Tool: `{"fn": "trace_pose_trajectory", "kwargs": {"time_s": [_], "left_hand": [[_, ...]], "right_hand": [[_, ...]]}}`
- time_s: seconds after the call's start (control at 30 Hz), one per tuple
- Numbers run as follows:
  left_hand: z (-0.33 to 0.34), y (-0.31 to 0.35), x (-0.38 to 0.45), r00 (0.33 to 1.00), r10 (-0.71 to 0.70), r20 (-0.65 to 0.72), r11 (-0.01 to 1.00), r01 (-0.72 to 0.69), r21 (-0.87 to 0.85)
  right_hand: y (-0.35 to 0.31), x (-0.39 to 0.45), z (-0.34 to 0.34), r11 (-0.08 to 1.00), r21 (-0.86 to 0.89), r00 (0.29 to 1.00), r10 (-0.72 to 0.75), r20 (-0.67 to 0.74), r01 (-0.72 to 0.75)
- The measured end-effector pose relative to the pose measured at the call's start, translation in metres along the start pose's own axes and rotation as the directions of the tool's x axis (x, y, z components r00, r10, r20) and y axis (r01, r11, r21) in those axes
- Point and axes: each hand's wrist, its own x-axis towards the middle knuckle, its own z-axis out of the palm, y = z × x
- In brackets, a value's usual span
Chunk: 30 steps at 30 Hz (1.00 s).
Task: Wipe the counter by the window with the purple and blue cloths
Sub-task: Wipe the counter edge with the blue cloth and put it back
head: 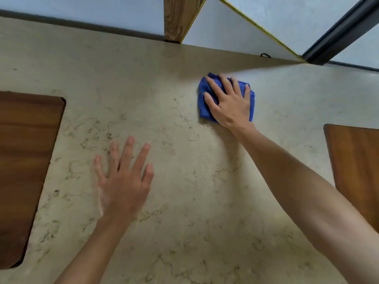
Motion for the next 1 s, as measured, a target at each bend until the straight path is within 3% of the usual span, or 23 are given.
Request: {"fn": "trace_pose_trajectory", "kwargs": {"time_s": [0.17, 0.47, 0.63, 0.7, 0.73, 0.8, 0.87, 0.93, 1.0], "left_hand": [[0.003, -0.003, 0.000, 1.000, 0.000, -0.019, 1.000, 0.000, 0.019], [0.002, -0.002, 0.000, 0.999, -0.022, -0.045, 1.000, 0.023, 0.017], [0.002, -0.003, 0.000, 0.999, -0.019, -0.035, 0.999, 0.020, 0.032], [0.000, -0.002, -0.001, 1.000, -0.024, -0.013, 0.999, 0.025, 0.040], [-0.001, -0.001, -0.001, 0.999, -0.033, 0.013, 0.999, 0.032, 0.030], [-0.007, 0.000, 0.004, 0.992, -0.066, 0.105, 0.995, 0.074, -0.072], [-0.019, 0.008, 0.008, 0.982, -0.043, 0.186, 0.959, 0.093, -0.269], [-0.033, 0.027, 0.002, 0.984, 0.056, 0.168, 0.865, 0.036, -0.501], [-0.037, 0.050, -0.011, 0.987, 0.122, 0.101, 0.792, -0.035, -0.609]], "right_hand": [[-0.025, 0.021, 0.002, 0.998, 0.050, 0.998, 0.032, -0.056, -0.029], [-0.057, -0.179, 0.038, 0.989, 0.032, 0.979, -0.141, -0.147, 0.147], [-0.058, -0.212, 0.032, 0.988, 0.055, 0.985, -0.139, -0.099, 0.145], [-0.057, -0.211, 0.024, 0.977, 0.149, 0.985, -0.134, -0.112, 0.150], [-0.054, -0.211, 0.021, 0.945, 0.292, 0.985, -0.112, -0.131, 0.146], [-0.038, -0.214, 0.008, 0.750, 0.657, 0.985, 0.043, -0.168, 0.079], [-0.015, -0.219, -0.004, 0.573, 0.819, 0.956, 0.255, -0.145, -0.029], [0.007, -0.225, -0.011, 0.554, 0.825, 0.942, 0.323, -0.093, -0.108], [0.023, -0.233, -0.012, 0.636, 0.756, 0.963, 0.269, -0.029, -0.155]]}}
